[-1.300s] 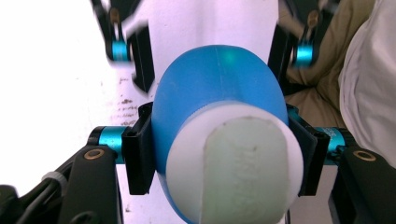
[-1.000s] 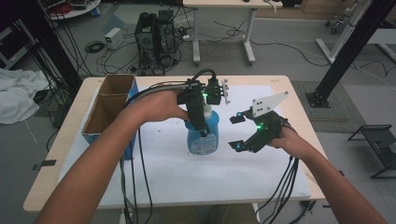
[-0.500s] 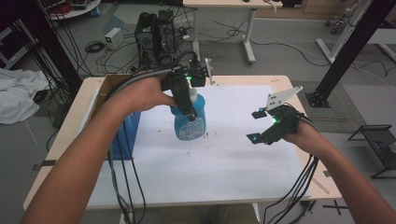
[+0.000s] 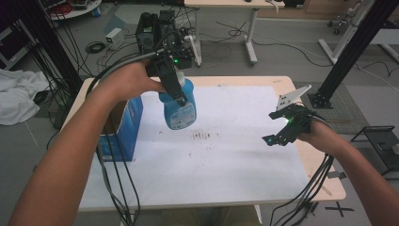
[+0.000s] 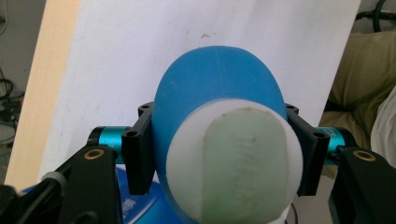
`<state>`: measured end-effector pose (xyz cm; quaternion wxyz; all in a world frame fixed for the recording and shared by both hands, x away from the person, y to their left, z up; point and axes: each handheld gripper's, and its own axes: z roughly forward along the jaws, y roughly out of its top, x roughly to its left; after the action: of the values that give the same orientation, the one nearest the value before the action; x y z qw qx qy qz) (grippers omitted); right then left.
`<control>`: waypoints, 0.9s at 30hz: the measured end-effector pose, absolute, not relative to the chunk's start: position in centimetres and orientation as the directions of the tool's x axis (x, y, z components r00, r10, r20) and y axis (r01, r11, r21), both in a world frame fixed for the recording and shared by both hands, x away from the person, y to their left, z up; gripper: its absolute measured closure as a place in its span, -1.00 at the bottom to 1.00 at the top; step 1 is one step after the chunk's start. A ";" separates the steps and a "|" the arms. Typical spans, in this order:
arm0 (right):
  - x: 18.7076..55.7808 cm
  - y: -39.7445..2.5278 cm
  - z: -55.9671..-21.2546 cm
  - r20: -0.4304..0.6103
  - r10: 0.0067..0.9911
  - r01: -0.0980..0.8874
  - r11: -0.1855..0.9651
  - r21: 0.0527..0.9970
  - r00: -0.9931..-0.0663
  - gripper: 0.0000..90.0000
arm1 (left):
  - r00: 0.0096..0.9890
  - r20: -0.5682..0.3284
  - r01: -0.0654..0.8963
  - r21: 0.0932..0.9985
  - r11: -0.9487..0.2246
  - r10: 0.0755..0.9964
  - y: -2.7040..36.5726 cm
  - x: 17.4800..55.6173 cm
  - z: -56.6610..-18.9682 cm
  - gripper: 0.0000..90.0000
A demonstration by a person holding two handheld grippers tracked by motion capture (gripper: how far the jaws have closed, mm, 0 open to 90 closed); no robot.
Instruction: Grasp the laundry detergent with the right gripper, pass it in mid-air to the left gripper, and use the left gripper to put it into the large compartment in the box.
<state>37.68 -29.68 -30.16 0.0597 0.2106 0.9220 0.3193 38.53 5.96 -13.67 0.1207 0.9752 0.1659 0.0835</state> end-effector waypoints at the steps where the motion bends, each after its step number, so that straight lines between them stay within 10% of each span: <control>1: 37.7 -30.0 -30.1 0.019 0.433 0.355 0.712 0.606 -0.901 -0.98 | 0.923 0.121 0.323 0.274 -0.906 0.365 6.2 38.5 -13.5 -0.17; 27: 38.5 -32.1 -30.1 0.010 0.458 0.369 0.703 0.607 -0.889 -0.98 | 0.833 0.127 0.473 0.341 -0.812 0.538 15.9 38.1 -8.3 -0.16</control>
<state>38.45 -32.07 -30.08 0.0711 0.2249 0.9201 0.3127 38.10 15.89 -8.29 0.1492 0.9456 0.2675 0.1093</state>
